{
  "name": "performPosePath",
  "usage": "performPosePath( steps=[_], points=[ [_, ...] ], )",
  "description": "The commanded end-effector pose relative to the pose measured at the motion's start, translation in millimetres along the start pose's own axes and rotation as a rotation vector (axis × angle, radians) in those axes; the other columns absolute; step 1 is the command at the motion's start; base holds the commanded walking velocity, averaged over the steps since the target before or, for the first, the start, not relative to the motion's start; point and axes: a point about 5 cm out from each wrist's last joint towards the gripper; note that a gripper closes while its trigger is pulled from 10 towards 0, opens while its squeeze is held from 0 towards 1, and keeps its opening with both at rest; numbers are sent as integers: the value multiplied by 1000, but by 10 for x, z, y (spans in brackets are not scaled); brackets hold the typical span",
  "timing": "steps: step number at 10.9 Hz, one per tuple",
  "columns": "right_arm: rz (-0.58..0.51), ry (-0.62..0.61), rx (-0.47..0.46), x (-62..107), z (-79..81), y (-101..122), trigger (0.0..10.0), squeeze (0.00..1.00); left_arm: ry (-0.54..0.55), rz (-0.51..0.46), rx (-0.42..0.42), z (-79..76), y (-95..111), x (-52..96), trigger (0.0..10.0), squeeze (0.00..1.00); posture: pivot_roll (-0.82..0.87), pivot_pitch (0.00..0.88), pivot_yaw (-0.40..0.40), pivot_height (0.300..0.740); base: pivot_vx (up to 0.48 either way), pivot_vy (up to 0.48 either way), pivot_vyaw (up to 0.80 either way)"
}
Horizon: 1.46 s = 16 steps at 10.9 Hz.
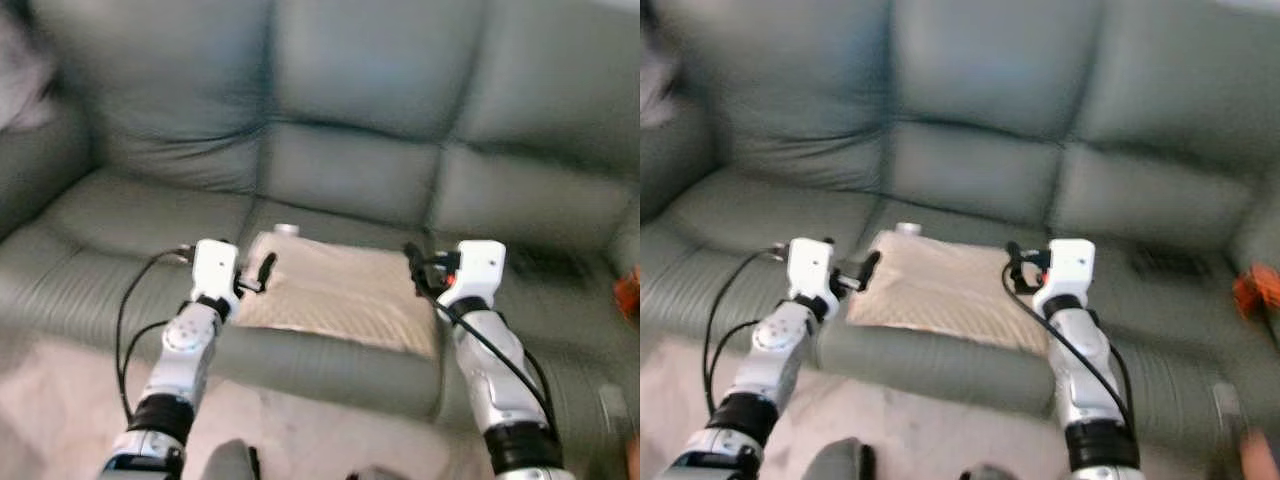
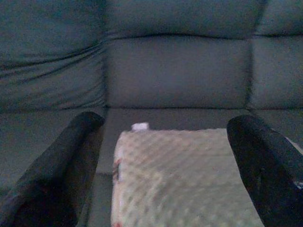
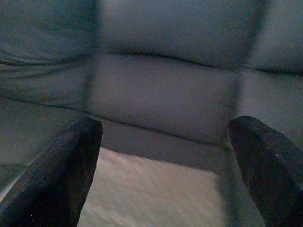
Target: Move the pillow to the sofa
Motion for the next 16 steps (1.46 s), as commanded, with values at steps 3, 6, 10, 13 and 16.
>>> performPosePath(
  steps=[3,6,10,13,16],
  points=[
    [-25,40,-11,22,80,32,10000,0,65,28,-18,137,-51,58,10000,0,-75,0,-67,740,0,0,775],
    [-18,62,-20,31,151,6,10000,0,101,45,-10,185,-105,106,10000,0,-63,0,-70,740,0,0,775],
    [-26,66,-19,28,152,28,10000,0,132,41,-14,213,-87,92,10000,0,-69,0,-64,740,0,326,778],
    [-20,89,-27,53,230,-2,10000,0,165,48,-29,243,-98,93,10000,0,-66,0,-62,740,0,480,775],
    [-31,86,-26,27,199,31,10000,0,177,40,-52,242,-81,81,10000,0,-64,0,-62,740,0,480,775]
  ],
)
Point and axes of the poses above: a point about 5 cm out from each wrist's last joint towards the gripper, its own x axis pointing back from the gripper into the wrist, its own y axis along the axis of the wrist's last joint, z = x × y
